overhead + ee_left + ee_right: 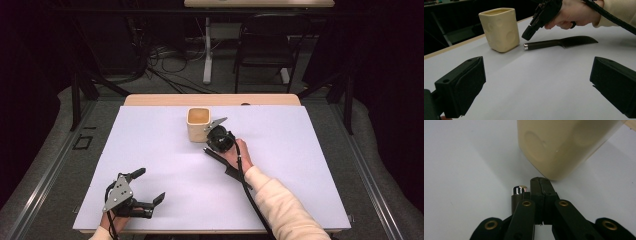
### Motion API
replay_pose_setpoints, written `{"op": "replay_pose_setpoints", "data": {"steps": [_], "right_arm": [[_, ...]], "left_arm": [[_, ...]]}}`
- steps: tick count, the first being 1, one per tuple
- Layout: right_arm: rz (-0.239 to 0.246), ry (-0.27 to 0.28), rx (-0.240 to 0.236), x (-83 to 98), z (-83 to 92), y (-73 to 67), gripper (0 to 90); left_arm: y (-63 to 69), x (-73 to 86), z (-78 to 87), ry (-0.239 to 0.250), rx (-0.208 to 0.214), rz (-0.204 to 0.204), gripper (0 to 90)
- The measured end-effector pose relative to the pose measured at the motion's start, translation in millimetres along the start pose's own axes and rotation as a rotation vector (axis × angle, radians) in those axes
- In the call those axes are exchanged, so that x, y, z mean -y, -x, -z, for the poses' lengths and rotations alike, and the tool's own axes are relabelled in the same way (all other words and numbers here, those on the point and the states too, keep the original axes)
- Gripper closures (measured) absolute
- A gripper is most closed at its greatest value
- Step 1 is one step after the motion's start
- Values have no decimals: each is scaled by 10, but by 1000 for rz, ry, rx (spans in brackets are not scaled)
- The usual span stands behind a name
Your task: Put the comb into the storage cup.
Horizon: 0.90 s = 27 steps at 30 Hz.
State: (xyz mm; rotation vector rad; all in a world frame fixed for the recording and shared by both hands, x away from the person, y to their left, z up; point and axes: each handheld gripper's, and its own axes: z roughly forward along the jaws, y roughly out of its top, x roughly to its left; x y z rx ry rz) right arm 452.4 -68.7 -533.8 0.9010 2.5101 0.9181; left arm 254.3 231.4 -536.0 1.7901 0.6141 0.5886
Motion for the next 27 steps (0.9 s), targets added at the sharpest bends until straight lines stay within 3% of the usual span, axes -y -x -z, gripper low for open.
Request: {"op": "replay_pose_setpoints", "data": {"steps": [12,27], "right_arm": [[32,-28,9,-20,-96,-41,900],[60,-60,-59,-29,-50,-170,900]], "left_arm": [[1,0,-4,-3,2,-2,3],[3,-1,0,-4,1,-4,3]]}}
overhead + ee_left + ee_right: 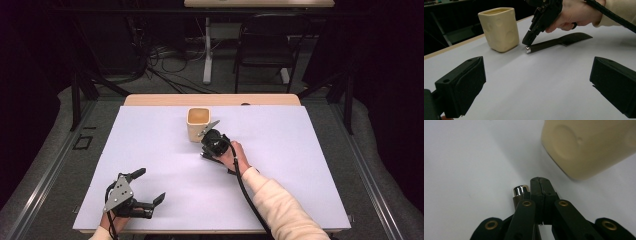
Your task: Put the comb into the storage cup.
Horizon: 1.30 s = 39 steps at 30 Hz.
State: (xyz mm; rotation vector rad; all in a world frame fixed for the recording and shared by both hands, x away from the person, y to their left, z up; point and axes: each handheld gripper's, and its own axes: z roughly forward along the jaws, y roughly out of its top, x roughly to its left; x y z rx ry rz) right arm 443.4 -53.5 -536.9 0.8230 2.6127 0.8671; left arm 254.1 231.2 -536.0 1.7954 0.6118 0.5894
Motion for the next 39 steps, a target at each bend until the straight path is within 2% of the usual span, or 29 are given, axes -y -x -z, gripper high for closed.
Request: {"op": "replay_pose_setpoints", "data": {"steps": [19,20,30,39], "right_arm": [[35,-23,-72,79,123,-197,900],[39,-20,-89,98,140,-209,900],[54,-42,-118,196,206,-314,900],[67,-67,-142,340,332,-392,900]], "left_arm": [[4,-6,6,2,-3,-5,3],[5,-6,7,3,-5,-5,3],[5,-8,6,4,-6,-7,3],[7,-11,8,4,-7,-9,3]]}}
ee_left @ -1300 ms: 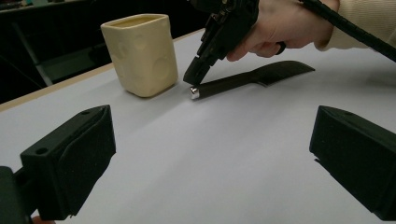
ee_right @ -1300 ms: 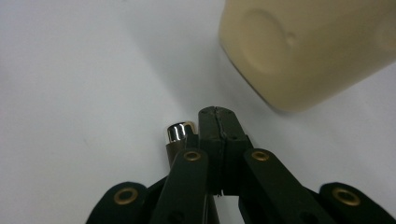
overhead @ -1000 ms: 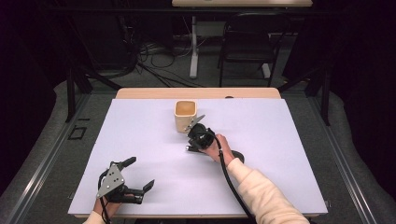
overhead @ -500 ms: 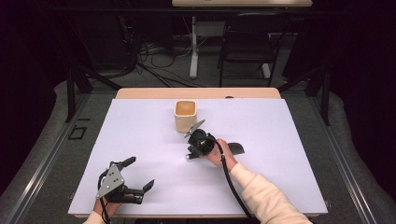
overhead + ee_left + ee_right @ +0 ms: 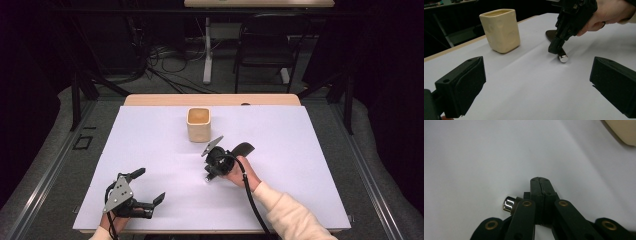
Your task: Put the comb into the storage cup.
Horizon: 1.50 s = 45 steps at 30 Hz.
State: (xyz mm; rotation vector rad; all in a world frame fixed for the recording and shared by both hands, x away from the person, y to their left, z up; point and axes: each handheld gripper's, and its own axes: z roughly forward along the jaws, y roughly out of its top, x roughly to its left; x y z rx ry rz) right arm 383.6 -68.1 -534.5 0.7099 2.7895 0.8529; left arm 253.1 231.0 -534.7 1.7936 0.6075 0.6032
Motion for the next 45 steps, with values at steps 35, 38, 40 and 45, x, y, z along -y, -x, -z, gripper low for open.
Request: {"op": "replay_pose_setpoints", "data": {"steps": [35,38,40,45], "right_arm": [[-74,-70,33,540,359,76,900],[-75,-72,41,554,380,98,900],[-88,-82,53,578,405,116,900],[-99,-88,74,618,461,158,900]], "left_arm": [[5,-7,14,5,-4,-2,3],[6,-6,15,6,-4,1,3],[5,-7,16,5,-3,-2,3],[3,-7,19,6,-4,-2,3]]}}
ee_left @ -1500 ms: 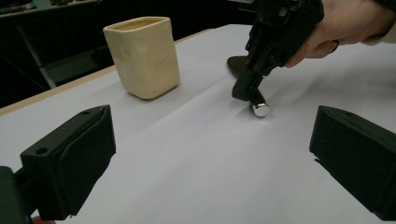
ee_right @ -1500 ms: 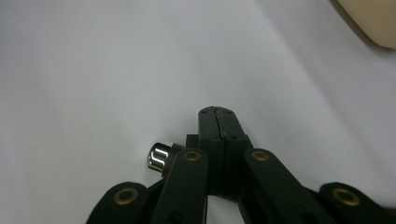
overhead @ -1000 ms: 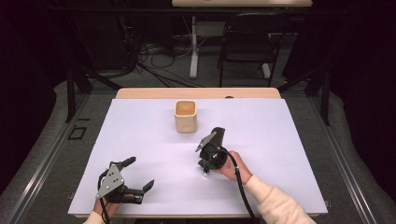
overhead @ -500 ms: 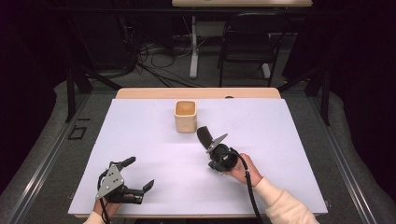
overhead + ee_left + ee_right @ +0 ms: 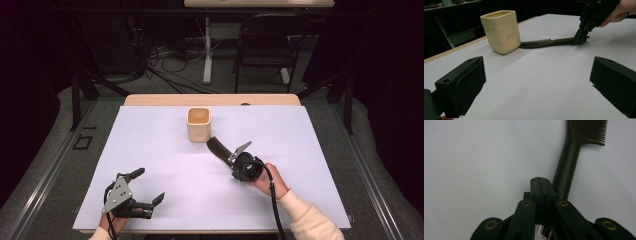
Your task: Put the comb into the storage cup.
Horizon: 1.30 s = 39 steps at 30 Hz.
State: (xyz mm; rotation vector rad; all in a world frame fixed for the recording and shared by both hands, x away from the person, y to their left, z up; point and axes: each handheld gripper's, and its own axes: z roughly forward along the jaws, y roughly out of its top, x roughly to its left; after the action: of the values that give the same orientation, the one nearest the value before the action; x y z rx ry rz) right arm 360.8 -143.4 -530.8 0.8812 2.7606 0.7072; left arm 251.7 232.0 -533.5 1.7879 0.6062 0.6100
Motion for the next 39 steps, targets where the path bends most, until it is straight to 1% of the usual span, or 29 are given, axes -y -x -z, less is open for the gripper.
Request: {"op": "replay_pose_setpoints", "data": {"steps": [2,4,5,6,9,13,14,15,16,17,18,19,21,22,24,25,26,27,28,29,30,31,32,33,34,35,36,37,39], "right_arm": [[2,-1,3,8,9,17,900],[-13,-5,12,30,28,40,900],[-17,-3,29,46,47,64,900],[-17,-3,29,46,47,64,900],[-35,-6,50,72,77,119,900],[-46,-6,35,93,83,136,900],[-43,-3,25,99,93,136,884],[-34,2,-11,96,130,113,800],[-34,2,-11,96,130,113,800],[-30,11,-31,89,178,81,730],[-30,11,-31,89,178,81,730],[-35,18,-26,82,228,60,670],[-27,20,-27,82,245,58,651],[-30,22,-26,82,266,50,620],[-17,16,-32,80,303,27,540],[-17,16,-32,80,303,27,540],[-6,14,-34,72,319,22,492],[-6,14,-34,72,319,22,492],[0,11,-35,67,328,20,457],[5,18,-31,61,341,20,398],[5,18,-31,61,341,20,398],[-3,17,-30,61,364,19,332],[2,17,-29,61,370,22,315],[6,8,-27,60,379,18,294],[6,8,-27,60,379,18,294],[8,9,-24,60,385,16,252],[14,10,-8,59,387,18,182],[18,-6,-4,55,389,16,156],[18,-10,-4,51,391,16,134]], "left_arm": [[1,0,-1,-1,0,0,3],[3,-1,-2,-4,1,-2,2],[2,0,-2,-5,3,-2,3],[2,-1,-2,-5,4,-2,3],[0,0,1,-2,2,0,3],[-1,0,2,-1,3,0,2],[-4,1,3,-2,4,0,2],[-6,2,2,-4,5,0,2],[-5,3,-1,-4,7,2,2],[-2,4,-5,-9,11,0,2],[-2,4,-5,-9,11,0,2],[2,5,-6,-9,13,-1,2],[1,6,-5,-9,13,1,2],[-1,6,-4,-8,13,2,2],[-4,7,-4,-9,10,1,2],[-6,8,-7,-8,10,3,2],[-6,10,-11,-12,9,5,2],[-6,10,-11,-12,9,5,2],[-5,10,-11,-13,11,3,2],[-4,9,-10,-12,12,0,2],[-4,9,-10,-12,12,0,2],[-4,10,-9,-12,11,3,2],[-4,10,-8,-11,10,1,2],[-4,10,-8,-11,10,1,2],[-4,9,-7,-11,10,0,2],[-3,8,-7,-12,9,-2,2],[-3,9,-8,-12,8,-1,2],[-2,11,-10,-14,9,3,2],[-1,11,-7,-12,11,2,2]]}}
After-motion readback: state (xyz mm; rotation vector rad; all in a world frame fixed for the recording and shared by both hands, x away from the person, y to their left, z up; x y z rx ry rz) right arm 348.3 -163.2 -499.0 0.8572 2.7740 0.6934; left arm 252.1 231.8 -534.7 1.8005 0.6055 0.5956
